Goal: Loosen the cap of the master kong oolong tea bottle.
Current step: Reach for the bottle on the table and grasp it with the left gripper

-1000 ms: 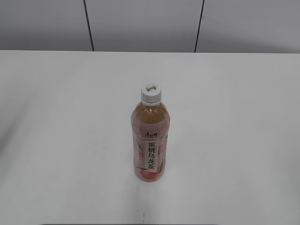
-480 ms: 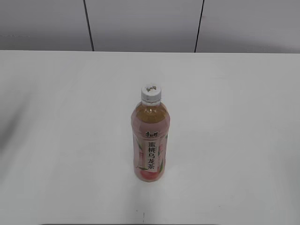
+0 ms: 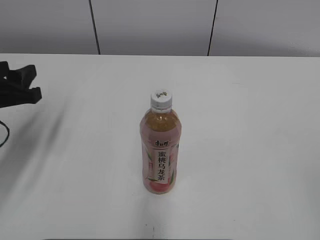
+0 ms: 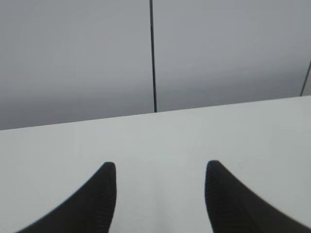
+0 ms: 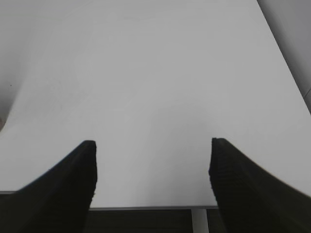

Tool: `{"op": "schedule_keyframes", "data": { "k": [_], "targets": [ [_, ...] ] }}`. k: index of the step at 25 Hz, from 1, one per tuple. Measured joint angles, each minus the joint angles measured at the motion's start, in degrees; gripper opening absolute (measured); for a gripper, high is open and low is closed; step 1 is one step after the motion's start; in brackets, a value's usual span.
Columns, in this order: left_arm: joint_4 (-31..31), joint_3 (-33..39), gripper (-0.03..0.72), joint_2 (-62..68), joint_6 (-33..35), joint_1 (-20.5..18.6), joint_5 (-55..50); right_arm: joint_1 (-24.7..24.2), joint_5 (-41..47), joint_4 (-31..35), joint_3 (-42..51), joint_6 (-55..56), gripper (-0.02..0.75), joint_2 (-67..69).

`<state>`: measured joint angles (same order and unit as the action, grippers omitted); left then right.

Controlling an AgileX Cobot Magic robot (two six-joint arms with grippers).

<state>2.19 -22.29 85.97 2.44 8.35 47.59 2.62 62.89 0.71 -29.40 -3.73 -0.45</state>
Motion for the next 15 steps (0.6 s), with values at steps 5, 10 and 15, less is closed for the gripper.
{"op": "schedule_keyframes", "data": {
  "k": [5,10,15],
  "targets": [
    [8.25,1.87,0.370,5.27,-5.95,0.07,7.78,0.00,0.00,0.00,0.00,0.00,0.546,0.00],
    [16.44,6.54,0.370,7.92,-7.38,0.07,17.62,0.00,0.00,0.00,0.00,0.00,0.546,0.00],
    [24.92,11.00,0.424,8.05,-7.99,0.07,20.87,0.00,0.00,0.00,0.00,0.00,0.546,0.00]
  ]
}}
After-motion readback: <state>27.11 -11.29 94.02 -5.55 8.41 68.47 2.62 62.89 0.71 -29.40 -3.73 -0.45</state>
